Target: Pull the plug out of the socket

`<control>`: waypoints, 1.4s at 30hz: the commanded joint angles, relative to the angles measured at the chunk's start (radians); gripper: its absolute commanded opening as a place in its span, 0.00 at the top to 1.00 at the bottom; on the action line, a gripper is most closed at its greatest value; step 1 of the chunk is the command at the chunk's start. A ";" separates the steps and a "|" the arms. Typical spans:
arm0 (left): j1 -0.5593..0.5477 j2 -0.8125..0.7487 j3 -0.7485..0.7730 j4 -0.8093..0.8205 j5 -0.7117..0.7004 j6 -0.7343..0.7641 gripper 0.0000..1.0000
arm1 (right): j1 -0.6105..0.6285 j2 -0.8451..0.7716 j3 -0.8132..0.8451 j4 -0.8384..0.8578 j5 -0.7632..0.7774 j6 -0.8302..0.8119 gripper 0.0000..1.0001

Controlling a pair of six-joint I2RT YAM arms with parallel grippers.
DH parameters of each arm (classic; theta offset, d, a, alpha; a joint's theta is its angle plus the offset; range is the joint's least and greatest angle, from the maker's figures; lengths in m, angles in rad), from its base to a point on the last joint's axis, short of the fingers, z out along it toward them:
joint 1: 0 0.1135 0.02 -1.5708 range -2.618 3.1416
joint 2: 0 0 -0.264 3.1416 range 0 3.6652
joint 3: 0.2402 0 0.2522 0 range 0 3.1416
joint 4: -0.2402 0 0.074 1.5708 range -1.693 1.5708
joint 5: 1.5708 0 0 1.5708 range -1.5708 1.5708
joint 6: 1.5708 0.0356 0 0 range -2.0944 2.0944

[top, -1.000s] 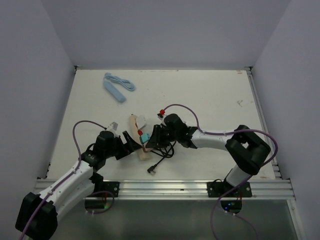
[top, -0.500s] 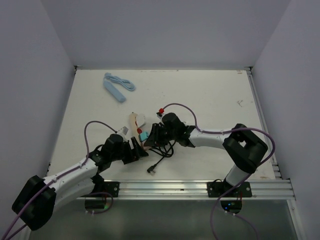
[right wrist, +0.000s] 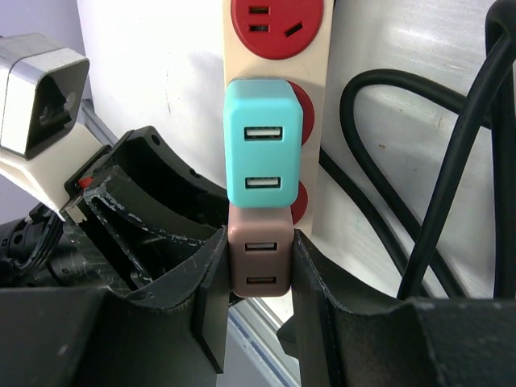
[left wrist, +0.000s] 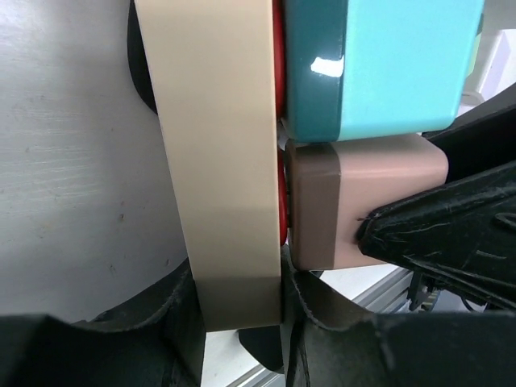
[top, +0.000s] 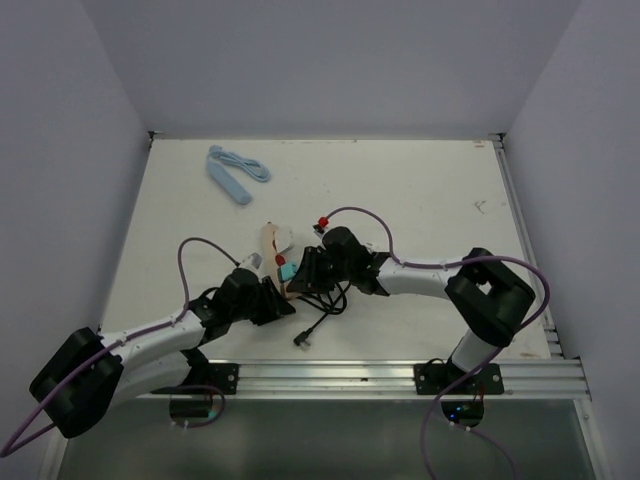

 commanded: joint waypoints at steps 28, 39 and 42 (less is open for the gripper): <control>-0.008 0.037 -0.027 -0.225 -0.183 -0.145 1.00 | -0.102 -0.160 0.083 -0.312 -0.002 -0.103 1.00; -0.073 0.210 0.071 -0.266 -0.247 -0.131 1.00 | -0.125 -0.192 0.200 -0.489 0.025 -0.135 1.00; -0.079 0.228 0.083 -0.274 -0.257 -0.130 1.00 | -0.139 -0.194 0.229 -0.524 0.027 -0.140 1.00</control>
